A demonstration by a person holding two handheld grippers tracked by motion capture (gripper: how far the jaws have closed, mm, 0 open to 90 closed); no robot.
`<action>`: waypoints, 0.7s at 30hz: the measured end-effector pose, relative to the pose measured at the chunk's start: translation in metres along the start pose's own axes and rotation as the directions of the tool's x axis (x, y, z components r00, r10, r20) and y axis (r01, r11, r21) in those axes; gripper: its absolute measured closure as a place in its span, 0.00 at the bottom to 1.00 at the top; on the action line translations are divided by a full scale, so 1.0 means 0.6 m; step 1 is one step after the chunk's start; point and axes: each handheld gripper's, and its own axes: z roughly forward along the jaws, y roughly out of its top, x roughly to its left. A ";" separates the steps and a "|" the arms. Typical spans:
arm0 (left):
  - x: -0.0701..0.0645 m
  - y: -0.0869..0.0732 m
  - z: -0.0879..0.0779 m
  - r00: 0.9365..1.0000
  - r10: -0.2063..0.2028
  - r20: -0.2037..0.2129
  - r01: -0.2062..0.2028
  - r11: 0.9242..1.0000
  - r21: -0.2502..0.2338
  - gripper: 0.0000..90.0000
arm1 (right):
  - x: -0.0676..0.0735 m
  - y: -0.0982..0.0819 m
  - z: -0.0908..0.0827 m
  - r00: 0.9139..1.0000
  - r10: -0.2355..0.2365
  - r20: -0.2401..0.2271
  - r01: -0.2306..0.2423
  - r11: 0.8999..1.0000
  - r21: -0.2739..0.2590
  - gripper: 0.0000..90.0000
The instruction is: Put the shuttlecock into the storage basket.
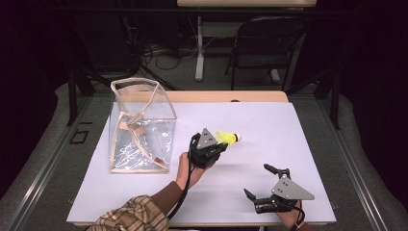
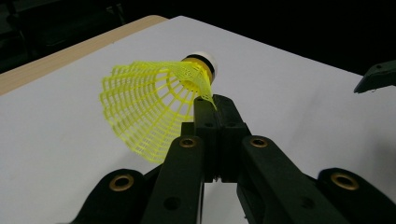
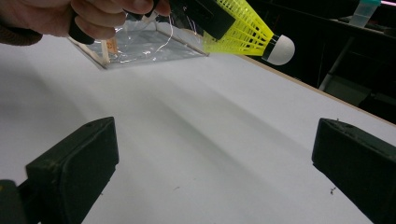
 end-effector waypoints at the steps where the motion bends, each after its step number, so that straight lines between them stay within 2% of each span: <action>1: 0.000 0.003 -0.002 1.000 0.000 -0.001 0.000 1.000 -0.003 1.00 | 0.000 0.000 0.000 1.000 0.001 0.001 -0.001 1.000 -0.002 0.00; 21: 0.010 0.038 -0.033 1.000 0.021 0.006 -0.021 0.999 -0.037 1.00 | 0.000 0.000 -0.003 1.000 0.009 0.001 -0.009 1.000 -0.004 0.00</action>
